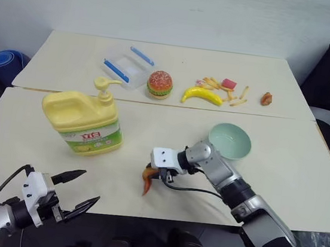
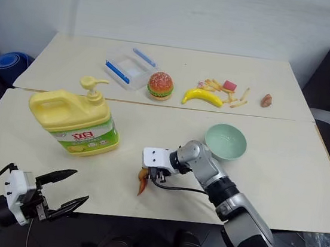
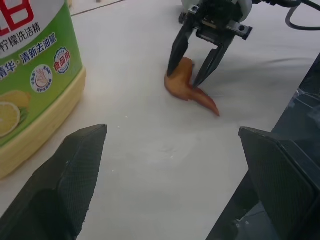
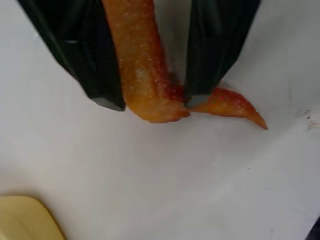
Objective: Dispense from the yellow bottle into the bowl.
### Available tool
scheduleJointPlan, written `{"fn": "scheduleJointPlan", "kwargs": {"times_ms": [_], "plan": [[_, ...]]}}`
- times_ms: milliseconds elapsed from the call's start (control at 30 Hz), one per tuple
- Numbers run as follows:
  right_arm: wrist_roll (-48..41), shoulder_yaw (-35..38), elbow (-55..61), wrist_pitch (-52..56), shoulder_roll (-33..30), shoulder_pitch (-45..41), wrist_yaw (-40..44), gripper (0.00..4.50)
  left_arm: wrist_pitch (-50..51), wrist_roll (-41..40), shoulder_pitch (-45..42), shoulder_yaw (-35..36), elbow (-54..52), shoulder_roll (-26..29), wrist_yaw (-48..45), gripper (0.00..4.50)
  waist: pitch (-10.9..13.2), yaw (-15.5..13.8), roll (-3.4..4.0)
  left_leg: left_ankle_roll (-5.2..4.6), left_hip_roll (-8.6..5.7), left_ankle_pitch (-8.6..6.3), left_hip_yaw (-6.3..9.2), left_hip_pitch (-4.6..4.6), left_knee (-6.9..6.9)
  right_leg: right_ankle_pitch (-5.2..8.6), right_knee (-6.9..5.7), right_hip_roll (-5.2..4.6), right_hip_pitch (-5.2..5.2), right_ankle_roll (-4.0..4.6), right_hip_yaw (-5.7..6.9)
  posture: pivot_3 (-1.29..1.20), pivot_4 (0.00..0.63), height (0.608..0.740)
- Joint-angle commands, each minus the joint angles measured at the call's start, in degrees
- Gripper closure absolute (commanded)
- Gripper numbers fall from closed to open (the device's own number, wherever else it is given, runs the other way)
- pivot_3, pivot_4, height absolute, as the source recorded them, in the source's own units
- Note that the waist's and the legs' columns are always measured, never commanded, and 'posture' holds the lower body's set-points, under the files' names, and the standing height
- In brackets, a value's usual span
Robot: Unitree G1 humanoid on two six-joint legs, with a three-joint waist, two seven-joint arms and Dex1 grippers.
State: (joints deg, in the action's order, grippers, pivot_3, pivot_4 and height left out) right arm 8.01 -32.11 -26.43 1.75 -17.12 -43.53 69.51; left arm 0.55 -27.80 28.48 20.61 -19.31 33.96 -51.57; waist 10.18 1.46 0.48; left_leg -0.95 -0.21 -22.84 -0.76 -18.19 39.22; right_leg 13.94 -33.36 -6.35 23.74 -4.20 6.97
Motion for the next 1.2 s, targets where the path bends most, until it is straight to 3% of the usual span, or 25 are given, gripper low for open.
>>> {"fn": "scheduleJointPlan", "kwargs": {"times_ms": [33, 133, 233, 500, 700, 800, 967, 1067, 1200], "plan": [[-1.14, 0.8, 1.87, 0.81, -2.17, 2.34, 2.78, 3.92, -1.54, 0.48, -0.35, -0.19, 0.78, -0.22, -0.93, 0.0, 0.0, 0.0, 0.0, 0.0, -0.01, 0.0, 0.01, -0.01, 0.0, 0.0, 0.02, -0.01, 0.0, 0.0, 0.0, 0.0, 0.15, 0.74], [-3.82, 3.28, 5.11, 2.93, -1.76, 3.02, 2.67, 3.92, -1.83, 0.57, -0.96, -0.42, 1.42, -0.28, -1.33, 0.0, 0.01, 0.11, 0.01, 0.0, 0.0, -0.01, 0.0, -0.01, 0.0, 0.0, 0.02, -0.01, 0.0, 0.0, 0.01, 0.0, 0.15, 0.74], [-6.43, 4.07, 10.84, 6.44, -3.35, 4.09, 5.89, 3.28, -2.24, 0.66, -1.53, -0.49, 2.23, -0.24, -1.85, 0.0, 0.03, 0.1, 0.05, 0.0, 0.0, -0.01, 0.0, -0.05, 0.0, 0.0, 0.02, -0.01, 0.04, 0.0, 0.01, 0.0, 0.15, 0.74], [-0.09, 1.25, 13.62, 8.68, -6.97, 4.56, 2.82, 0.55, -3.68, 0.37, -2.54, -1.38, 3.2, -0.11, -4.39, 0.0, 0.04, 0.09, 0.07, 0.01, 0.0, -0.01, -0.01, -0.06, 0.0, 0.0, 0.04, -0.02, 0.06, 0.0, 0.01, 0.0, 0.15, 0.74], [1.99, 1.07, 8.69, 6.21, -3.95, 5.2, -2.61, 0.55, -4.4, 1.7, -3.94, -3.91, 3.52, -0.55, -4.65, 0.0, 0.04, 0.12, 0.07, 0.02, 0.0, -0.01, -0.01, -0.06, 0.0, 0.0, 0.03, -0.01, 0.06, 0.0, 0.02, 0.0, 0.15, 0.74], [1.06, 1.59, 8.1, 4.84, -2.59, 6.0, -3.33, 1.15, -4.73, 1.96, -4.25, -4.73, 3.75, -0.6, -4.62, 0.0, 0.02, 0.13, 0.03, 0.03, 0.0, -0.01, -0.01, -0.05, 0.0, 0.0, 0.02, -0.01, 0.06, 0.0, 0.02, 0.0, 0.15, 0.74], [0.04, 1.81, 11.64, 7.19, -3.8, 8.45, -1.86, 2.82, -5.08, 1.76, -4.56, -5.44, 4.16, -0.41, -4.94, 0.0, 0.03, 0.12, 0.05, 0.03, 0.0, 0.0, -0.01, -0.05, 0.0, 0.0, 0.02, -0.01, 0.06, 0.0, 0.02, 0.0, 0.15, 0.74], [-3.12, 4.41, 17.05, 7.78, -6.72, 11.59, -0.23, 2.86, -4.98, 1.51, -5.6, -7.22, 4.12, -0.63, -5.49, 0.0, 0.04, -0.24, 0.07, 0.02, 0.0, -0.01, 0.02, -0.06, 0.0, 0.0, 0.04, -0.02, 0.04, 0.0, 0.04, 0.0, 0.15, 0.74], [-16.98, 16.67, 33.9, 14.32, -10.04, 20.32, -0.63, 2.86, -3.96, 1.31, -7.99, -9.86, 2.33, -1.29, -4.8, 0.0, 0.07, -1.19, 0.11, -0.01, -0.02, -0.02, 0.02, -0.13, 0.0, -0.01, 0.15, -0.04, 0.03, -0.02, 0.05, 0.0, 0.15, 0.74]]}}
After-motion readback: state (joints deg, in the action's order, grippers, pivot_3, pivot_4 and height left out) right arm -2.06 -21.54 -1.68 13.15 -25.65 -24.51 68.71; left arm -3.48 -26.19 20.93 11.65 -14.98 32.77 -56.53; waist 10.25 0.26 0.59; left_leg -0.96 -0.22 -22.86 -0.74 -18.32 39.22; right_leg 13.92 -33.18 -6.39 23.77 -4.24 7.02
